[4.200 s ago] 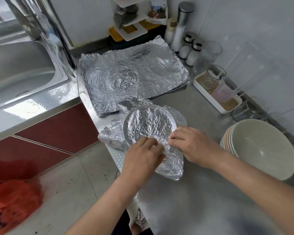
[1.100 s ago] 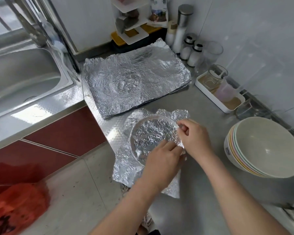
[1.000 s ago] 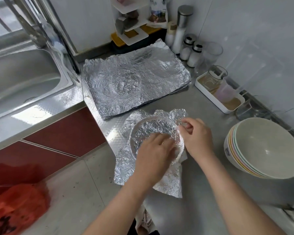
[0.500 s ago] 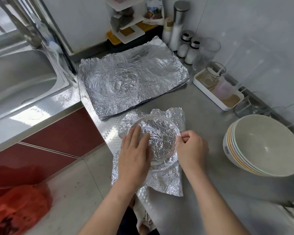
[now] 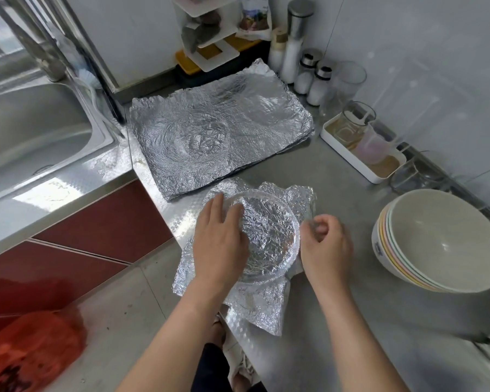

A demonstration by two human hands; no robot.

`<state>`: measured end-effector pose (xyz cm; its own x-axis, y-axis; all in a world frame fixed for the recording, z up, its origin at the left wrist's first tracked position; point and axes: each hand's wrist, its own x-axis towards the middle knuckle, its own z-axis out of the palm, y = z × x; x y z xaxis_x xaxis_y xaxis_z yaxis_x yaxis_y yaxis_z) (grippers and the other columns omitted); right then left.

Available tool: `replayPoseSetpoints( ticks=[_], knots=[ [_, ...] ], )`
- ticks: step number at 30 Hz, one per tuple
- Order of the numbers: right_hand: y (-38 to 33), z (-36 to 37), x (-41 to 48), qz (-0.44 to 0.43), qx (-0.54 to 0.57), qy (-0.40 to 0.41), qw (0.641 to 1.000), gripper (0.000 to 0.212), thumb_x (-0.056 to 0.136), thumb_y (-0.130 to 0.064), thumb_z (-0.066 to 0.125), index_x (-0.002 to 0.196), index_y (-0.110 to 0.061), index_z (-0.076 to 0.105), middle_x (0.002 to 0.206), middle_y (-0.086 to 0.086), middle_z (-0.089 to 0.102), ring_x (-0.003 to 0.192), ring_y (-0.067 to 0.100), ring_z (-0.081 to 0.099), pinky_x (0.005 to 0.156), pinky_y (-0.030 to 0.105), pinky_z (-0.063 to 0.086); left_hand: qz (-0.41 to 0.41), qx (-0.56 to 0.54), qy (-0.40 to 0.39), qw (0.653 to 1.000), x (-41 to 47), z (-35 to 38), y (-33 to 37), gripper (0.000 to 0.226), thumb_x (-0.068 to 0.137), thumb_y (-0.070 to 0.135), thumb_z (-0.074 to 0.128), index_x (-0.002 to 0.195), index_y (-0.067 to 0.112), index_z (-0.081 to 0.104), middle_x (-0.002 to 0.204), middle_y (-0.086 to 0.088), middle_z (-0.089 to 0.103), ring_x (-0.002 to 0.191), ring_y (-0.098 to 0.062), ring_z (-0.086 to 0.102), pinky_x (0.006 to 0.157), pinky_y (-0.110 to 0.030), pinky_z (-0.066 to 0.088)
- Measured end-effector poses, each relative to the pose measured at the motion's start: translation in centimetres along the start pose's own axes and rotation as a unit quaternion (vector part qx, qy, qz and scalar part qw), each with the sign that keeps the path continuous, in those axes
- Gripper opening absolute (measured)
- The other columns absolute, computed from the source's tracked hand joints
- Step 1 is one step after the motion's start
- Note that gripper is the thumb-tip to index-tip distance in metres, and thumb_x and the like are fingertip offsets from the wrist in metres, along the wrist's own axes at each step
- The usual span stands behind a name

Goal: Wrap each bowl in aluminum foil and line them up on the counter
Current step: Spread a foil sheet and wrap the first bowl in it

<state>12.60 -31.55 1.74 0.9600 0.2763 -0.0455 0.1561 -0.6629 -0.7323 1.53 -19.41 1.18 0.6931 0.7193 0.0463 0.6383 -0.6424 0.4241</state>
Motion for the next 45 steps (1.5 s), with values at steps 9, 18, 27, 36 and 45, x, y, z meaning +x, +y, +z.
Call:
replayPoseSetpoints(
  ticks=[9, 18, 27, 36, 45],
  knots=[
    [-0.2, 1.2, 2.5, 0.047, 0.072, -0.102, 0.991, 0.039, 0.096, -0.017, 0.047, 0.134, -0.007, 0.054, 0.130, 0.008, 0.060, 0.120, 0.019, 0.055, 0.099, 0.022, 0.036, 0.136, 0.016, 0.011, 0.990, -2.5, 3.0, 5.4, 0.019, 0.078, 0.036, 0.064, 0.088, 0.020, 0.062, 0.088, 0.000, 0.058, 0.081, -0.023, 0.052, 0.066, -0.032, 0.043],
    [-0.3, 1.3, 2.8, 0.127, 0.257, -0.167, 0.943, 0.037, 0.100, -0.012, 0.044, 0.137, -0.010, 0.049, 0.132, 0.006, 0.057, 0.121, 0.008, 0.054, 0.107, 0.032, 0.041, 0.169, 0.007, 0.005, 0.986, -2.8, 4.1, 5.0, 0.018, 0.074, 0.022, 0.072, 0.087, 0.018, 0.059, 0.079, 0.001, 0.053, 0.075, -0.019, 0.047, 0.066, -0.028, 0.035],
    [-0.1, 4.3, 2.5, 0.160, 0.330, -0.144, 0.919, 0.053, 0.090, -0.031, 0.044, 0.142, -0.017, 0.043, 0.139, 0.004, 0.053, 0.129, 0.019, 0.049, 0.111, 0.046, 0.036, 0.193, -0.026, -0.028, 0.980, -2.9, 3.1, 3.4, 0.017, 0.083, 0.028, 0.060, 0.096, 0.017, 0.065, 0.091, 0.001, 0.058, 0.082, -0.023, 0.052, 0.070, -0.039, 0.048],
    [0.3, 4.8, 3.2, 0.234, 0.371, -0.109, 0.892, 0.033, 0.096, -0.013, 0.054, 0.129, -0.014, 0.057, 0.122, 0.003, 0.065, 0.112, 0.023, 0.062, 0.103, 0.045, 0.045, -0.003, -0.001, 0.033, 0.999, 2.2, -0.2, -0.5, 0.050, 0.093, 0.038, 0.047, 0.138, 0.015, 0.051, 0.145, -0.022, 0.042, 0.131, -0.042, 0.039, 0.107, -0.052, 0.036],
    [-0.5, 4.5, 4.6, 0.231, 0.322, -0.129, 0.909, 0.050, 0.088, 0.010, 0.048, 0.133, -0.011, 0.056, 0.129, 0.001, 0.061, 0.109, 0.012, 0.059, 0.102, 0.033, 0.046, 0.039, 0.026, -0.008, 0.999, 2.0, 1.7, -1.4, 0.046, 0.087, 0.031, 0.066, 0.132, 0.022, 0.056, 0.148, -0.017, 0.042, 0.130, -0.042, 0.044, 0.098, -0.058, 0.045]
  ],
)
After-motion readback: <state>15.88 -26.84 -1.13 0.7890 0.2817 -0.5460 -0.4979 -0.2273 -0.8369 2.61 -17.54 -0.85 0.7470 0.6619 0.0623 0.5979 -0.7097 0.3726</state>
